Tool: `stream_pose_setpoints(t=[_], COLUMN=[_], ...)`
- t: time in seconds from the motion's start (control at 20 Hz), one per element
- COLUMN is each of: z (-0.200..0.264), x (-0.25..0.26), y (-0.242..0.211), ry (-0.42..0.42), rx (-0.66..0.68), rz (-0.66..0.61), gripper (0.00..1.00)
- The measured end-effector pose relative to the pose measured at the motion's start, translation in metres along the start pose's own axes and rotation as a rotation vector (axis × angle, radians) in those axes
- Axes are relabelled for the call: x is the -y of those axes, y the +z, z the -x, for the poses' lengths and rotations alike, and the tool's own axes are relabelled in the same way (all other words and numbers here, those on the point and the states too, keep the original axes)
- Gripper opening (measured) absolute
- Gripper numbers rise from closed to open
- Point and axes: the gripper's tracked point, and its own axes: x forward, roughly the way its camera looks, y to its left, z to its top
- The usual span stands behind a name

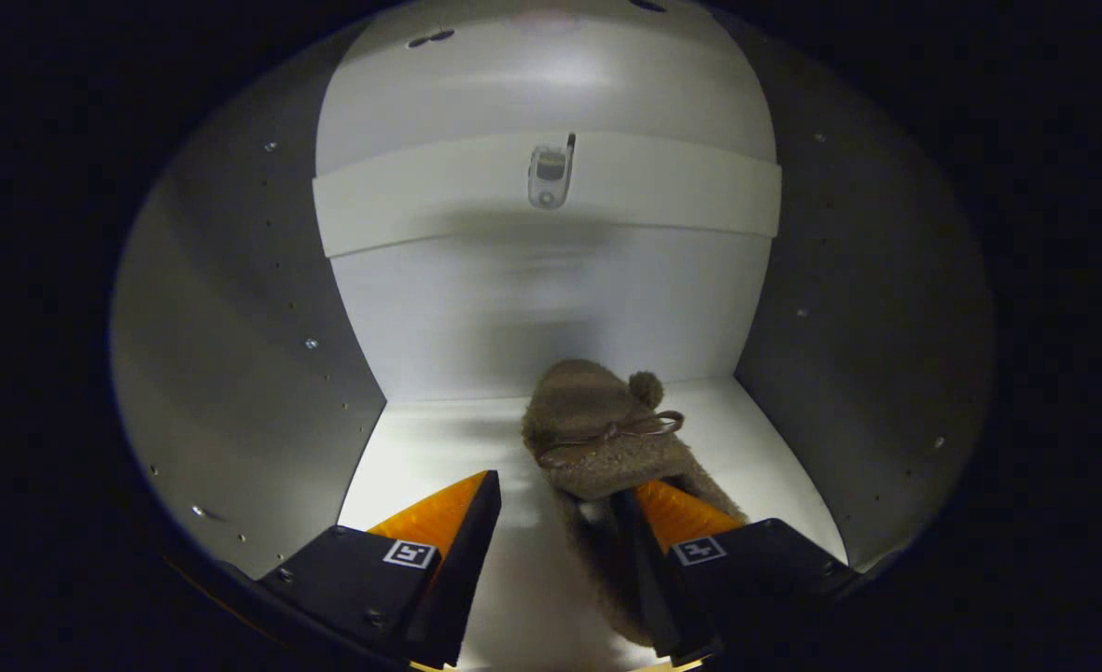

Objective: Open the shoe cabinet door, grab the shoes and put them into the shoe cabinet, then close the shoe cabinet door.

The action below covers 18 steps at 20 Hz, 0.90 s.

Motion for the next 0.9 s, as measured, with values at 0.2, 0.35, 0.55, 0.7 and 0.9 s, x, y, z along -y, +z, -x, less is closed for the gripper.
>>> stream_pose_setpoints(t=[0.2, 0.35, 0.55, 0.7, 0.9], z=[0.025, 0.058, 0.137, 0.206, 0.303], x=[0.006, 0.010, 0.019, 0.029, 0.055], y=[0.002, 0.000, 0.001, -0.004, -0.006], ry=[-0.046, -0.042, -0.056, -0.058, -0.064], rx=[0.017, 0.040, 0.150, 0.238, 0.360], rz=[0.002, -0.015, -0.002, -0.026, -0.095], gripper=[0.85, 0.86, 0.87, 0.88, 0.90])
